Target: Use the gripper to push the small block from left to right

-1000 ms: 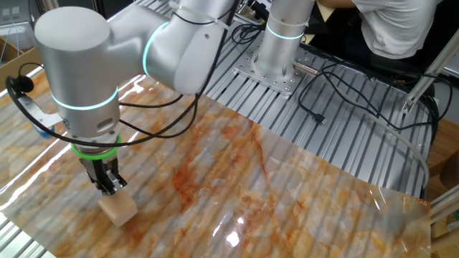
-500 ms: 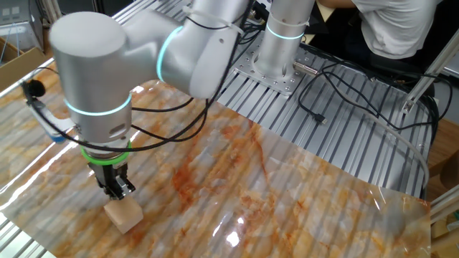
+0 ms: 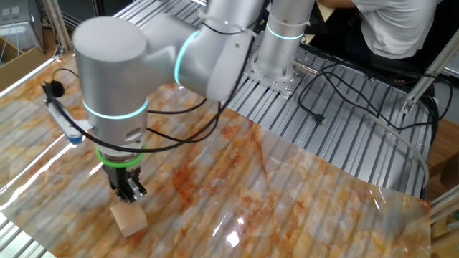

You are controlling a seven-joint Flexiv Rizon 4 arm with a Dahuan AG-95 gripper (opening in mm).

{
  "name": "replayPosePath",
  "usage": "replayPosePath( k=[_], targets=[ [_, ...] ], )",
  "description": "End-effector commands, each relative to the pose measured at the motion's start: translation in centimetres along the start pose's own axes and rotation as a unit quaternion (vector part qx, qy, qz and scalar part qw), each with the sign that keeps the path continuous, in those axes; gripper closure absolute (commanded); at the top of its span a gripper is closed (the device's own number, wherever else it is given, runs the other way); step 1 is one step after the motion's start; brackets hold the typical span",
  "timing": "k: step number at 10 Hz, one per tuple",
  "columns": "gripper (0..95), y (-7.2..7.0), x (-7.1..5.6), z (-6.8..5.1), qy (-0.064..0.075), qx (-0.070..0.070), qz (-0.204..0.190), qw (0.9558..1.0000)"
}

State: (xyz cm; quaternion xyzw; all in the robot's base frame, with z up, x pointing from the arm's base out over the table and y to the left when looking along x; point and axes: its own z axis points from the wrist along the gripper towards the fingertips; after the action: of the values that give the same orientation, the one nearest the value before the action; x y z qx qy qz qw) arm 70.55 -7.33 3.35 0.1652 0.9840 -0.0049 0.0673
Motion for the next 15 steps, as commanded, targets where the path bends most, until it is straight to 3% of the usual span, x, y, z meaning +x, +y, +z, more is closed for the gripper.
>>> replayPosePath(
  k=[1, 4, 11, 15],
  targets=[
    [95.0, 0.5, -0.4, -0.2, 0.004, -0.001, 0.002, 1.0000],
    [95.0, 0.4, -0.6, 0.0, -0.003, 0.015, -0.018, 0.9997],
    [95.0, -0.4, -1.6, 1.3, -0.016, 0.019, -0.032, 0.9992],
    [95.0, -0.1, -2.2, 0.7, -0.007, 0.015, -0.028, 0.9995]
  ],
)
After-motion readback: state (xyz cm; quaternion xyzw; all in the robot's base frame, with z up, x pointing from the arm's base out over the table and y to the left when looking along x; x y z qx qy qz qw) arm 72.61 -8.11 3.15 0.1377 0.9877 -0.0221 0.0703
